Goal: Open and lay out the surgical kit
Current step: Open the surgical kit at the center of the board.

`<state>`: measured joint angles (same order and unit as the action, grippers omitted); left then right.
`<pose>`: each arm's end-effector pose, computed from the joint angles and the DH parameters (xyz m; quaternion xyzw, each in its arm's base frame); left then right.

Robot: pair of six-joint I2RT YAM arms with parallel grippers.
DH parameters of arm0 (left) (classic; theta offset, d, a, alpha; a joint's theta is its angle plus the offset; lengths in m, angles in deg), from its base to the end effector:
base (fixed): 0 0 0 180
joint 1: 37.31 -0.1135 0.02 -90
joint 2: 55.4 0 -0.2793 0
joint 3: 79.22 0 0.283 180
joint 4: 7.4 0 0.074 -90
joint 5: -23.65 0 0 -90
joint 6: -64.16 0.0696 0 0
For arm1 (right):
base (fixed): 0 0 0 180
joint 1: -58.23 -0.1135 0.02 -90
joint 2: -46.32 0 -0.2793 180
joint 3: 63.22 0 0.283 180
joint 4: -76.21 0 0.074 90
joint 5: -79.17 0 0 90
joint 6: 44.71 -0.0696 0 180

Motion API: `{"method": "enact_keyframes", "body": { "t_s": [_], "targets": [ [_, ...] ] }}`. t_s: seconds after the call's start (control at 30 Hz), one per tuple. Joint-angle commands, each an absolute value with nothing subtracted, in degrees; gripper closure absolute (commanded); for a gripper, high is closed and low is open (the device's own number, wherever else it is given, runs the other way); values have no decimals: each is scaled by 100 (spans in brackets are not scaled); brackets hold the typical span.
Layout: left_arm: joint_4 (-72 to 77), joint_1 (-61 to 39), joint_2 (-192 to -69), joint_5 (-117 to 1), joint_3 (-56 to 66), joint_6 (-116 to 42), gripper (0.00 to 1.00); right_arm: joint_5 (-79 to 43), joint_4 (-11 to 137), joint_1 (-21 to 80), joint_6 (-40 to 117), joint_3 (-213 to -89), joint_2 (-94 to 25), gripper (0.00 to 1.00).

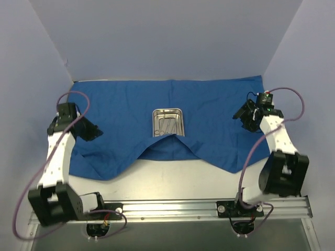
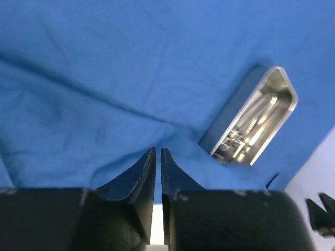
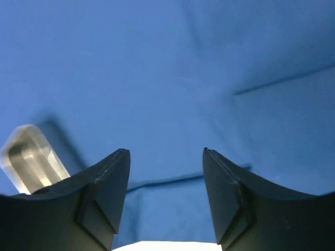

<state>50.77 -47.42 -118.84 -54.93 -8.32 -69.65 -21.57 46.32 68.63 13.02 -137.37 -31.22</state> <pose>0.2641 0.0331 0.2900 -0.3950 0.8504 -0.1866 0.2930 0.3577 -0.0525 0.2914 0.2773 0.8323 0.1706 0.4487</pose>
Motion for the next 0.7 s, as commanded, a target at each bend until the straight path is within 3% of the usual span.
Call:
{"method": "enact_keyframes", "body": {
  "t_s": [0.0, 0.13, 0.37, 0.5, 0.67],
  "targets": [
    [4912, -4707, -13237, -5168, 215, -6436, 84, -2446, 4011, 7229, 1495, -14400, -4135, 42],
    [5413, -4716, -14144, -5045, 894, -6161, 84, -1875, 3058, 7449, 1857, -15209, -4895, 33],
    [5423, -4628, -15172, -4816, 1037, -6065, 84, -821, 2696, 6879, 1734, -15167, -5238, 37],
    [5581, -4628, -15445, -4991, 1081, -5793, 85, -407, 2749, 6439, 1630, -14973, -5378, 35],
    [5476, -4628, -15551, -4896, 1028, -5871, 85, -107, 2846, 6386, 1594, -14938, -5563, 40]
  ]
}}
